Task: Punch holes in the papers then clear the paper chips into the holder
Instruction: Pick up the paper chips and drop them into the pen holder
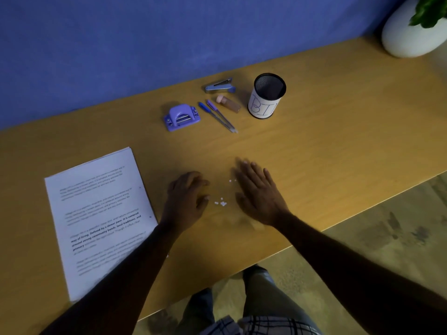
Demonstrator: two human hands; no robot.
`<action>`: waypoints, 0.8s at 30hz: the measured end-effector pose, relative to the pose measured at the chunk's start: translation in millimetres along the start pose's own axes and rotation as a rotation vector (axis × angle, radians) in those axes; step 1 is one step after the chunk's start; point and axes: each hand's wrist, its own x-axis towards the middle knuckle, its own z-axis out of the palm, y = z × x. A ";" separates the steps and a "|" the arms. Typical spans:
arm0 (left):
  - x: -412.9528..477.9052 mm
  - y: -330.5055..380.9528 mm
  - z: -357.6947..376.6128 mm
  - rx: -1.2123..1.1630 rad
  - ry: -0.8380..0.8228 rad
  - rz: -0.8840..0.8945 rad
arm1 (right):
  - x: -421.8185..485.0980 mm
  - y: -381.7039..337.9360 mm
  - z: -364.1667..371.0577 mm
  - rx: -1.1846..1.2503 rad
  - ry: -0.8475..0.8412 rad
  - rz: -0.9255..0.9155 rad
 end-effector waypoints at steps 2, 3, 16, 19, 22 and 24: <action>-5.1 -1.2 3.9 0.022 0.004 0.004 | 5.7 1.2 1.6 -0.020 -0.024 0.010; -7.0 -1.8 5.6 0.029 0.004 0.001 | 6.3 0.6 3.6 -0.027 -0.029 0.021; -14.3 -0.8 19.5 0.031 0.057 -0.055 | -11.8 -2.4 17.1 -0.133 0.013 -0.069; -14.9 -0.7 20.6 0.019 0.057 -0.067 | 0.2 -3.4 12.4 -0.131 -0.014 -0.009; -14.7 -1.5 21.3 0.029 0.058 -0.070 | -7.1 -7.8 18.7 -0.154 -0.034 -0.068; -14.9 -1.8 22.0 0.029 0.068 -0.068 | -17.3 -9.4 23.8 -0.163 -0.030 -0.133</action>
